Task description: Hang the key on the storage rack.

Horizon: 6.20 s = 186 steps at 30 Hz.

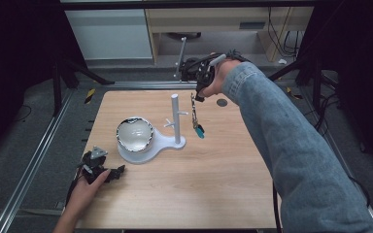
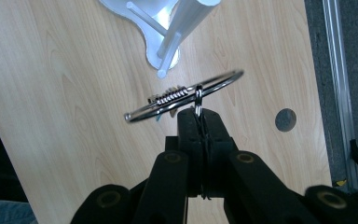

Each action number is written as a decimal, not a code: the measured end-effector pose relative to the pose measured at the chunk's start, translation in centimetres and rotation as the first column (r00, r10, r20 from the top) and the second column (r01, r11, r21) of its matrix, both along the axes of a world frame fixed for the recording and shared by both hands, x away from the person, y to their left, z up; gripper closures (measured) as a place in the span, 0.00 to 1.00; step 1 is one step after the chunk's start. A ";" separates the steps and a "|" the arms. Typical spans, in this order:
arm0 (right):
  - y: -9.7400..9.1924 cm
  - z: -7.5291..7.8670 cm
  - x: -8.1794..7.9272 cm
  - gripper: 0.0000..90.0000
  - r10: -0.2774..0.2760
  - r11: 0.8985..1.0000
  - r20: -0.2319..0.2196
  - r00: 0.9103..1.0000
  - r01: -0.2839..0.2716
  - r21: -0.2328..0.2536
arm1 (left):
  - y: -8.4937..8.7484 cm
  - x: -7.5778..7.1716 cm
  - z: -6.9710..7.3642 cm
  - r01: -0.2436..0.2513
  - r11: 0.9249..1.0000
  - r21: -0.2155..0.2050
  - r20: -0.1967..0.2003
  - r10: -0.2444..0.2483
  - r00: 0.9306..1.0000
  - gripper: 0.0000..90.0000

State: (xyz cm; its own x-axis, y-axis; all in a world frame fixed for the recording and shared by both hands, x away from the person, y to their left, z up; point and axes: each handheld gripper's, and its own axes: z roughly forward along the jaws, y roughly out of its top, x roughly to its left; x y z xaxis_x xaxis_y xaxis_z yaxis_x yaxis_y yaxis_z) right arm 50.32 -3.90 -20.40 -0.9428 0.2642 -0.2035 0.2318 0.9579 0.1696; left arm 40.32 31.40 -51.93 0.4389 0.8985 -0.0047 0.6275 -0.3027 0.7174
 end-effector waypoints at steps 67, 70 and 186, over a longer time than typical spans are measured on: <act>2.1 -5.6 2.7 0.98 0.003 1.000 -0.068 0.998 -0.001 0.020 | 0.0 0.0 0.0 0.000 1.000 0.000 0.000 0.000 1.000 0.00; 2.0 -5.9 2.8 0.98 0.000 1.000 -0.074 0.997 0.001 0.019 | 0.0 0.0 0.0 0.000 1.000 0.000 0.000 0.000 1.000 0.00; -18.9 -22.5 -0.5 0.17 -0.471 0.849 0.126 0.873 0.410 0.332 | 0.0 0.0 0.0 0.001 1.000 -0.001 0.000 -0.001 1.000 0.00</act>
